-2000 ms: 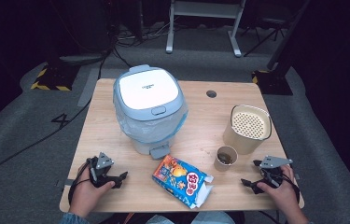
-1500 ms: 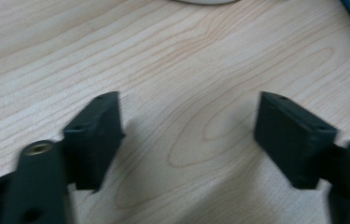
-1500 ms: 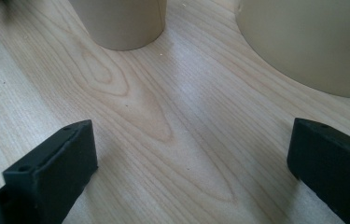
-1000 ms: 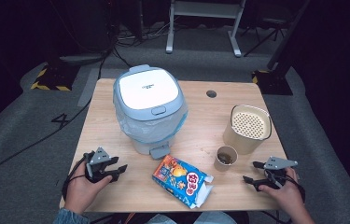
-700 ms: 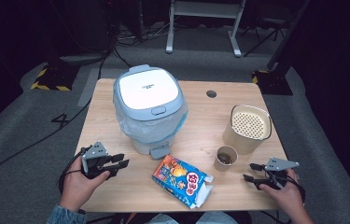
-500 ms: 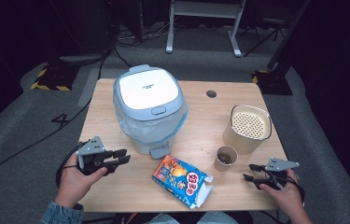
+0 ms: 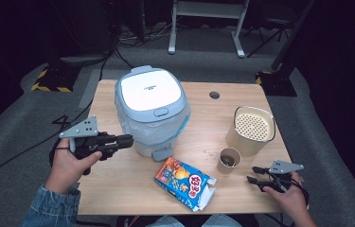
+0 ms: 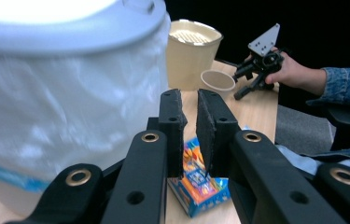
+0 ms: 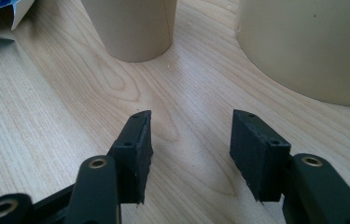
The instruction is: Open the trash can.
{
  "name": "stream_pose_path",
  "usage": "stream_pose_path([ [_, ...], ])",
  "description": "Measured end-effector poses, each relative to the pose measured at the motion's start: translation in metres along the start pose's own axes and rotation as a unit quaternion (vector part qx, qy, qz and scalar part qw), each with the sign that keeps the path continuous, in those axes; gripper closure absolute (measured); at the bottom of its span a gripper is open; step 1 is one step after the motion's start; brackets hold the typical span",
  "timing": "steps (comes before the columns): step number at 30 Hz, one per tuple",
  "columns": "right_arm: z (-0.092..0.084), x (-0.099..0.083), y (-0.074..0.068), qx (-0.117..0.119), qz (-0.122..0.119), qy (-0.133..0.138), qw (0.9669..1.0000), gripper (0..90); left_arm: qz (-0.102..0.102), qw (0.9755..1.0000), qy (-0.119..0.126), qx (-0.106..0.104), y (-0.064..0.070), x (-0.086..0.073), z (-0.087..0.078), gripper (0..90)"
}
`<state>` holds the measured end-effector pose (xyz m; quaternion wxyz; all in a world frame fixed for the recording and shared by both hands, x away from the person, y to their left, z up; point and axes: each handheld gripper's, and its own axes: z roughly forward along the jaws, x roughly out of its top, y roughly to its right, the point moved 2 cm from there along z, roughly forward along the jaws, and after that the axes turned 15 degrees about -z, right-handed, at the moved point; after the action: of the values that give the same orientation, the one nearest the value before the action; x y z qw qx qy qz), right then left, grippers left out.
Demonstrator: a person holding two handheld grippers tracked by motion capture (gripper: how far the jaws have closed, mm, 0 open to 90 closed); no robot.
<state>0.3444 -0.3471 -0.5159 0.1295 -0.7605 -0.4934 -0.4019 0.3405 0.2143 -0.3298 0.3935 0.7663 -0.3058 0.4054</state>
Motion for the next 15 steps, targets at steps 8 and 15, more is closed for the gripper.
stream_pose_path([
  [8, 0.0, 0.0, 0.0, 0.001, -0.002, 0.0, 1.0, 49.8, 0.015, 0.9997, 0.016, 0.006, 0.009, 0.032, 0.005, 82.1],
  [15, 0.0, 0.0, -0.001, -0.001, 0.001, -0.001, 1.0, 49.9, 0.018, 0.9995, 0.023, 0.01, 0.008, 0.051, 0.013, 83.0],
])
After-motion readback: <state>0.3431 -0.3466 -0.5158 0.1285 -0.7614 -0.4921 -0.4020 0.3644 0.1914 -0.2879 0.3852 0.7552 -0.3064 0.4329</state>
